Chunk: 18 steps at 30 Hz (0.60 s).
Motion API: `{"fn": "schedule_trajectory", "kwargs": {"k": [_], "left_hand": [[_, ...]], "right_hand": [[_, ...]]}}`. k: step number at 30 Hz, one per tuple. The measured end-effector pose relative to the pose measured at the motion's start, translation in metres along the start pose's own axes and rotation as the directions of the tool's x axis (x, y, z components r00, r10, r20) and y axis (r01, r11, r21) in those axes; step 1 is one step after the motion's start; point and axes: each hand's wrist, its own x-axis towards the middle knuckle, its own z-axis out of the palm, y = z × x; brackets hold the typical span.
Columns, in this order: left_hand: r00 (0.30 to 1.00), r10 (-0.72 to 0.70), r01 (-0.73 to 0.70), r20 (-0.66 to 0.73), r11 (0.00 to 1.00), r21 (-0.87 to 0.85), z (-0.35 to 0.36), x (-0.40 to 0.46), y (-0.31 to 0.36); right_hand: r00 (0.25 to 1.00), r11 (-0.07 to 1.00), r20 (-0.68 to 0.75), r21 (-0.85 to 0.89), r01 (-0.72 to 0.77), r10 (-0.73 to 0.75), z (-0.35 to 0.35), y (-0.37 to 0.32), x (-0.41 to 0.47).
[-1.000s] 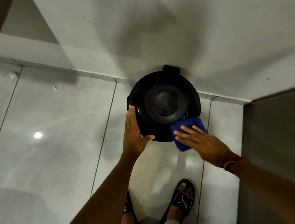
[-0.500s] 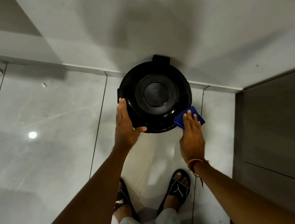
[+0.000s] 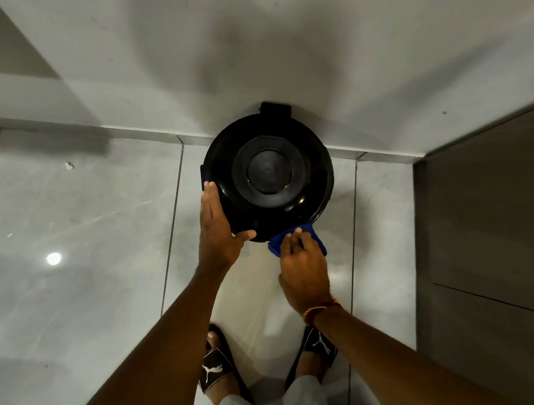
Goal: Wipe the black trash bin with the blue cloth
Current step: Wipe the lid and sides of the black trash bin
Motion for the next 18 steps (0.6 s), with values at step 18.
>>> {"fn": "schedule_trajectory", "kwargs": {"k": [18], "left_hand": [[0.867, -0.411, 0.497, 0.283, 0.663, -0.559, -0.209, -0.041, 0.2]], "right_hand": [[0.912, 0.797, -0.409, 0.535, 0.279, -0.045, -0.234, -0.07, -0.037]]}}
